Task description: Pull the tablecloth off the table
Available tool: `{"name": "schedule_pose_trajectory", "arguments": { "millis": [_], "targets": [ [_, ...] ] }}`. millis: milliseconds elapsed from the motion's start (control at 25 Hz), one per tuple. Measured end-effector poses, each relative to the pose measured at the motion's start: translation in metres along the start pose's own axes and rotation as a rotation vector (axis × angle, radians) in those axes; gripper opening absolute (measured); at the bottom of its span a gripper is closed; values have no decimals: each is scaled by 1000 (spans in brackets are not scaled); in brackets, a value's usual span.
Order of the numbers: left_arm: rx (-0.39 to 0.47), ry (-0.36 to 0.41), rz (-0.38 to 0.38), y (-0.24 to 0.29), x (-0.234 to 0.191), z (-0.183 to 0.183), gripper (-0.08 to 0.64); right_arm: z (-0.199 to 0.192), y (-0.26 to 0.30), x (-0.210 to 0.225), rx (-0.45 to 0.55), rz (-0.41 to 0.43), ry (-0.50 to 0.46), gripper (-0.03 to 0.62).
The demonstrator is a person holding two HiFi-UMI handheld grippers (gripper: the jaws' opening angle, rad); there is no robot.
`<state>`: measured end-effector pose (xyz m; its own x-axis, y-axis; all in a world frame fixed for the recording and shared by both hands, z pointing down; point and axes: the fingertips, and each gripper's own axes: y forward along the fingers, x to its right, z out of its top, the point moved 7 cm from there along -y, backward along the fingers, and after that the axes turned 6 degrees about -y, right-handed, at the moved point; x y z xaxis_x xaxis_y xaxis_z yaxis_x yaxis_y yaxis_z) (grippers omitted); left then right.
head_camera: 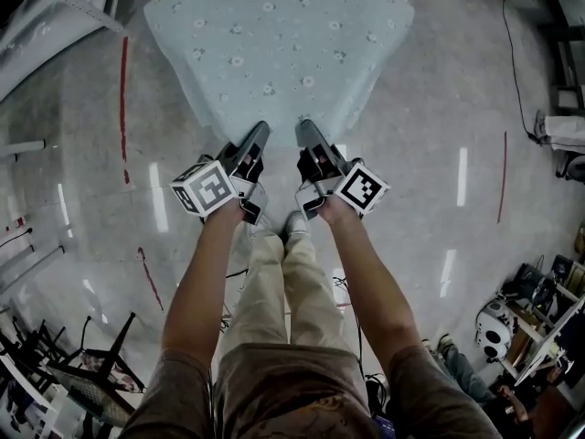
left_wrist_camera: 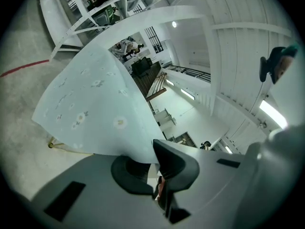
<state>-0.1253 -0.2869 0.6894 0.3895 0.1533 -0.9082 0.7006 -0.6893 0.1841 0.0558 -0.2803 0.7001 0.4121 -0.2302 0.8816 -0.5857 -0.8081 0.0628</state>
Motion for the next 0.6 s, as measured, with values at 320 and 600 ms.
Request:
{"name": "schedule_pose_trajectory", "arguments": {
  "millis": [320,600],
  "targets": [
    [-9,-2,0,-13,51,24,23,24,-3,-56,9,-41,-26,12],
    [8,103,-15,-26,111,51,23,52,-5,-115,27,-35,-61,20]
  ]
}}
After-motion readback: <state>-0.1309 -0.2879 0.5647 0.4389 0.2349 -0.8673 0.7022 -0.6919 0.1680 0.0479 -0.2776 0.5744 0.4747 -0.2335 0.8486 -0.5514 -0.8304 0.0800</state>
